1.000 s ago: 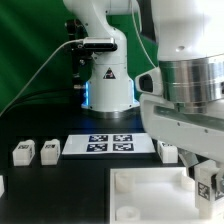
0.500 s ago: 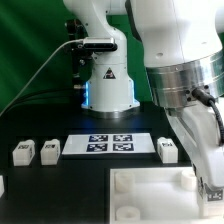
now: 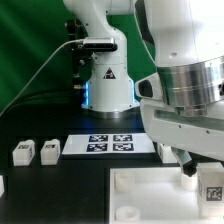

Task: Assemble one leg

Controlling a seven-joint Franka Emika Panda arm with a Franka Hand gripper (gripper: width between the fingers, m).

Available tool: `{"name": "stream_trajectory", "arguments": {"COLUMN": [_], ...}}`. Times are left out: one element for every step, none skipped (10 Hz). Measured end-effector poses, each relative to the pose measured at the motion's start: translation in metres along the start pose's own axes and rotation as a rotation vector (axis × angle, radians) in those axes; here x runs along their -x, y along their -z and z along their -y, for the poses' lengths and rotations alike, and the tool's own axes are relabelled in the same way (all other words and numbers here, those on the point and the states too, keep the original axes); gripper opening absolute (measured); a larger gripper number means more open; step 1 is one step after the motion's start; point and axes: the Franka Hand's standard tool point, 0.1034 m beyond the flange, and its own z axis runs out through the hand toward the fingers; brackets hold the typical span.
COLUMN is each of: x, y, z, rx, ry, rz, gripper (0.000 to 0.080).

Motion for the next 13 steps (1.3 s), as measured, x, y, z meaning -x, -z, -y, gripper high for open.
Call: {"name": "stream_trajectory", "arguments": {"x": [0.000,-0.001,-0.001,-0.002,-0.004,-0.004,-0.004,-0.004,-0.004,-0.004,-0.005,-0.005,-0.007], "y": [0.000,0.000,0.000,0.000,0.002,0.002,0.001,0.001,0.001,0.001,0.001,0.002,0.006], "z": [0.000,-0.001,-0.001,0.000,0.006,0.009,0.008,0.008,0.009,0.008,0.007,0.007,0.009], "rx": [0.000,0.001,0.003,0.036,0.072,0.066,0.065,0.065,0.060,0.060,0.060,0.061,0.069], "ry": [0.092,0.193,0.305,0.519,0.732,0.743,0.704,0.706,0.604,0.504,0.459,0.280,0.048], "rz": [0.000,-0.001,-0.001,-0.011,-0.020,-0.026,-0.025,-0.025,-0.026,-0.029,-0.030,-0.030,-0.032], "gripper": [0.0642,0.0648,0.0649,0.0649,0.0649,0.0649,0.0611,0.0473,0.0338,0.0338,0.0297,0.0297,0.0297]}}
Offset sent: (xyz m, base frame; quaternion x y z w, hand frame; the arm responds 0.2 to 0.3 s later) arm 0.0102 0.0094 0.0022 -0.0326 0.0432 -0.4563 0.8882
